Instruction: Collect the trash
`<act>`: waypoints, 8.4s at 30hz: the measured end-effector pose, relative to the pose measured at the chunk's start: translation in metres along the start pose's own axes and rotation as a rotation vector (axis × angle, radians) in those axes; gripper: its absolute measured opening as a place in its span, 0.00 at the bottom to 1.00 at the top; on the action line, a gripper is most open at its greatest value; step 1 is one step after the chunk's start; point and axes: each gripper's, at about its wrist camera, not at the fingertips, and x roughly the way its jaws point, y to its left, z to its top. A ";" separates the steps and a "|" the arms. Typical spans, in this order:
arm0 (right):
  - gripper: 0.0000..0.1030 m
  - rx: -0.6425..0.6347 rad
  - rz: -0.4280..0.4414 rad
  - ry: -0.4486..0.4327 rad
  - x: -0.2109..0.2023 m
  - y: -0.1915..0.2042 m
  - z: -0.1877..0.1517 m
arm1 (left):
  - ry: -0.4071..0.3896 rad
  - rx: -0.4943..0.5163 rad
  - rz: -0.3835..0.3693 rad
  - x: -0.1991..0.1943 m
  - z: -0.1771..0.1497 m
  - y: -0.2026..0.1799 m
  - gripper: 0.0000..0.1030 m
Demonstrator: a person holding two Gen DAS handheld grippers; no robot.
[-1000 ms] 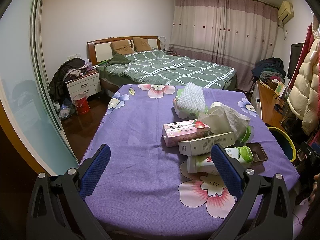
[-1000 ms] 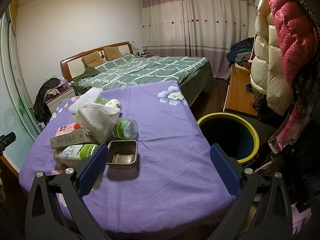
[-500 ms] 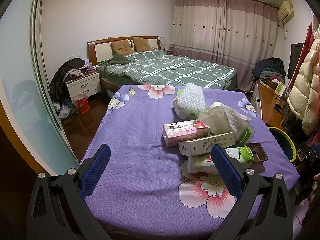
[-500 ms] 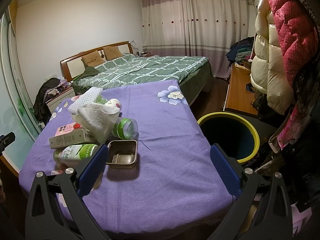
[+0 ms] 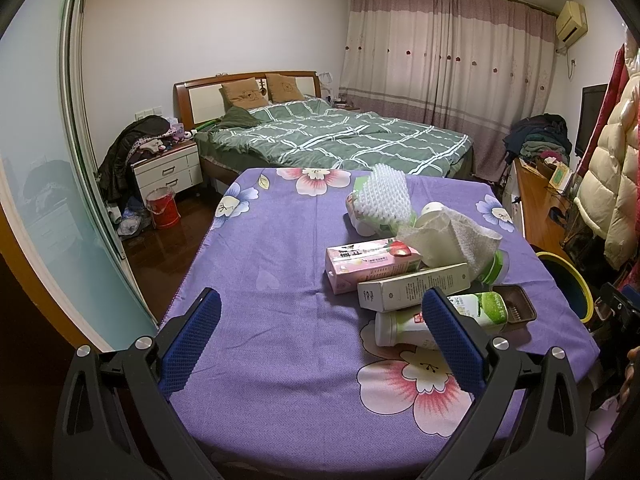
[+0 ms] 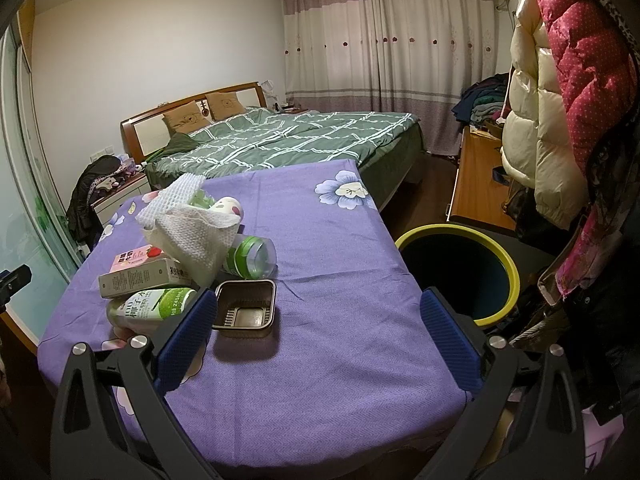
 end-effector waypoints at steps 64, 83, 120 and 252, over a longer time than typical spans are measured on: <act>0.01 -0.121 0.302 0.059 0.120 0.113 0.093 | 0.095 -0.015 -0.041 0.110 0.018 0.006 0.96; 0.01 -0.069 0.147 -0.133 0.065 0.049 0.155 | 0.088 -0.011 -0.054 0.103 0.019 0.001 0.96; 0.19 0.210 -0.303 0.104 0.174 -0.177 0.084 | 0.221 0.126 -0.152 0.143 0.005 -0.103 0.96; 0.40 0.260 -0.156 -0.018 0.075 -0.182 0.045 | 0.396 0.579 -0.690 0.150 0.052 -0.302 0.51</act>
